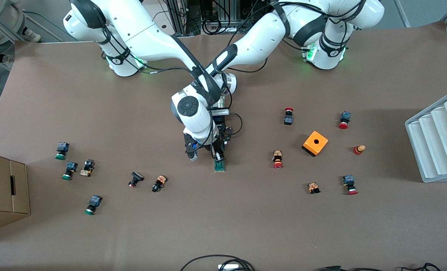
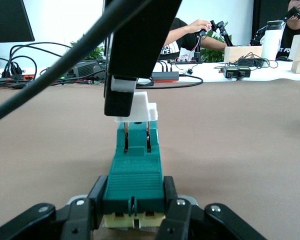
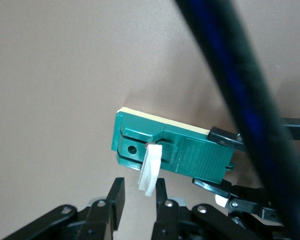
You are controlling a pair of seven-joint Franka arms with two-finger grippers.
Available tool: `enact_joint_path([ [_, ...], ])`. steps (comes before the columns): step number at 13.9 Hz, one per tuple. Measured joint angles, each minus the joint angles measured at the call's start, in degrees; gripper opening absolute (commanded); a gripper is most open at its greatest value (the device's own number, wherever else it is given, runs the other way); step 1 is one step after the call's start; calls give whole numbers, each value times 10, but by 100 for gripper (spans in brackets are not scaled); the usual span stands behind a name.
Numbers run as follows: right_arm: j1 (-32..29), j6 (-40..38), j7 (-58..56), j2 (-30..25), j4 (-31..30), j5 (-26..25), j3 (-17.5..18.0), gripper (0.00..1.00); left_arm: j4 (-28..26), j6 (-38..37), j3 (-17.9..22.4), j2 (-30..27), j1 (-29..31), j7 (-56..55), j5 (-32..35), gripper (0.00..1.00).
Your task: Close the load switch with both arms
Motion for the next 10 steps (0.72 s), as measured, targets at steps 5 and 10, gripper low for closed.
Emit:
enact_joint_path([
  [5, -6, -17, -1, 0, 8, 0, 0, 33, 0, 0, 0, 0, 0, 0, 0, 47],
  [10, -9, -37, -1, -2, 14, 0, -1, 31, 0, 0, 0, 0, 0, 1, 0, 47],
])
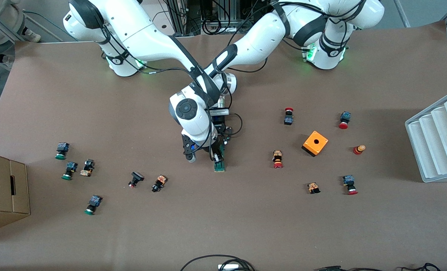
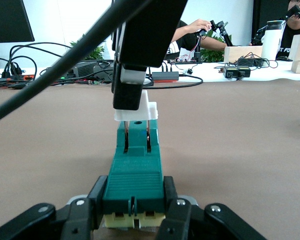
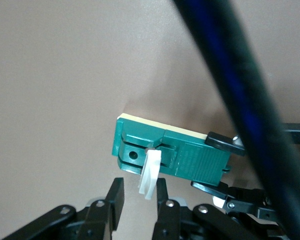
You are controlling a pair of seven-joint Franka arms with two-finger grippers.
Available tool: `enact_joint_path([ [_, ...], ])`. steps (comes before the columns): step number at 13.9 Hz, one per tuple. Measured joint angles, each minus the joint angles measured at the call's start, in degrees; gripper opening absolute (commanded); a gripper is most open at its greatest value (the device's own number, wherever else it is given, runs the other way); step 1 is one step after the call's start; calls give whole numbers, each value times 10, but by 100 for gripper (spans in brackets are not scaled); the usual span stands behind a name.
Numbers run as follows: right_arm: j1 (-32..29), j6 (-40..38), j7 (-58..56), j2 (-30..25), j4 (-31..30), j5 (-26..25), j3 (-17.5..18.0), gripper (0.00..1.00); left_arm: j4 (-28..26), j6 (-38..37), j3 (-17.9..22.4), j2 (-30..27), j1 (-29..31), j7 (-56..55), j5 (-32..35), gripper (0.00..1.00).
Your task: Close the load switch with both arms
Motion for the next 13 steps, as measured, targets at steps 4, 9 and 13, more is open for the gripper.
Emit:
enact_joint_path([
  [4, 0, -3, 0, -1, 0, 0, 0, 24, 0, 0, 0, 0, 0, 0, 0, 47],
  [9, -1, -7, 0, -2, 0, 0, 0, 19, 0, 0, 0, 0, 0, 1, 0, 47],
  [13, -8, -14, 1, 4, 15, 0, -2, 19, 0, 0, 0, 0, 0, 1, 0, 47],
])
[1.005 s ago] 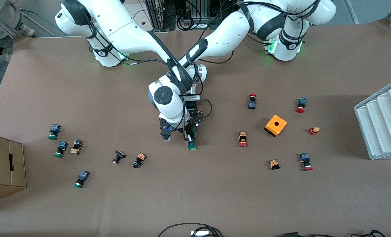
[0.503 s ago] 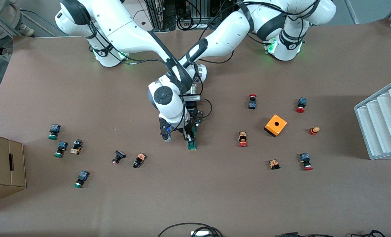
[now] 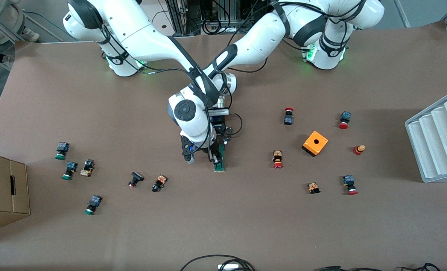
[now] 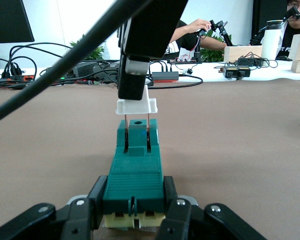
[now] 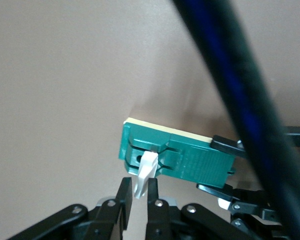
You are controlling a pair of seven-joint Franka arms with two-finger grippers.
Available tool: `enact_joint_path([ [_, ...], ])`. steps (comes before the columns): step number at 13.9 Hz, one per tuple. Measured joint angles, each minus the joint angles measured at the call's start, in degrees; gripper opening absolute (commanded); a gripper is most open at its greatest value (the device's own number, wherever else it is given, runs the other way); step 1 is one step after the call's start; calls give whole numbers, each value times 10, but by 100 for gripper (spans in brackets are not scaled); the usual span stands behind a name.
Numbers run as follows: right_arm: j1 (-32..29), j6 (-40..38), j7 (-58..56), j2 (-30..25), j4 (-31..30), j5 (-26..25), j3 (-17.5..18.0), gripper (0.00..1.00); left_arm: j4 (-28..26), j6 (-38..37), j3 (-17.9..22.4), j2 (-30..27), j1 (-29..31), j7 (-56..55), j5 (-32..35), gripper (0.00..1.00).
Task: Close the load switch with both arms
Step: 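Hold the switch and flipped lever with both grippers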
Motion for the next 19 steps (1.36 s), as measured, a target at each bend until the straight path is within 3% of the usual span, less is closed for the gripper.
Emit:
enact_joint_path([
  [19, -11, -8, 0, 63, 68, 0, -19, 20, 0, 0, 0, 0, 0, 1, 0, 48],
])
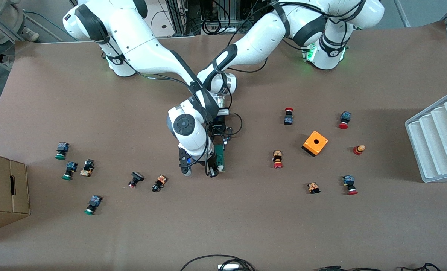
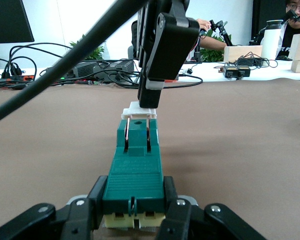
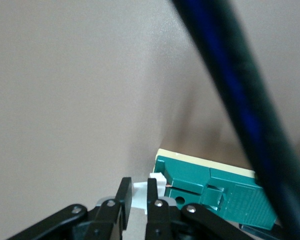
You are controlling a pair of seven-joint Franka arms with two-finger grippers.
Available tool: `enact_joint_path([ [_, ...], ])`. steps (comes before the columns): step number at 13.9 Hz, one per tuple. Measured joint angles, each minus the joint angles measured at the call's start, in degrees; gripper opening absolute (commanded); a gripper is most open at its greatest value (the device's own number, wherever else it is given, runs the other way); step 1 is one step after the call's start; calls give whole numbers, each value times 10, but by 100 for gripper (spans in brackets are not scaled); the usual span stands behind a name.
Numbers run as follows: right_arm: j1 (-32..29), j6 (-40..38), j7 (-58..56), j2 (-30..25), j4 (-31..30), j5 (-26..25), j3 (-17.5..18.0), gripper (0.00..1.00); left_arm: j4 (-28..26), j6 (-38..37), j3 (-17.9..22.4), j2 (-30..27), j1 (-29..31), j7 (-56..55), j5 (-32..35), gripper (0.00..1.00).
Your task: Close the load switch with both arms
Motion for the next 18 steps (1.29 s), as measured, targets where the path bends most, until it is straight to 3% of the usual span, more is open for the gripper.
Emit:
enact_joint_path([
  [6, 0, 0, 0, 7, 6, 0, -2, 22, 0, 0, 0, 0, 0, 0, 0, 48],
  [10, -1, 0, 0, 7, 7, 0, -4, 30, 0, 0, 0, 0, 0, 1, 0, 48],
  [12, -7, -21, 0, 4, 14, 0, -6, 60, 0, 0, 0, 0, 0, 1, 0, 48],
  [13, -11, -37, 0, 0, 22, 0, -6, 86, 0, 0, 0, 0, 0, 1, 0, 48],
  [14, -17, -53, 0, -9, 28, 0, -6, 100, 0, 0, 0, 0, 0, 1, 0, 48],
  [18, -62, -155, -48, -76, 38, 0, 20, 100, 0, 0, 0, 0, 0, 1, 0, 56],
])
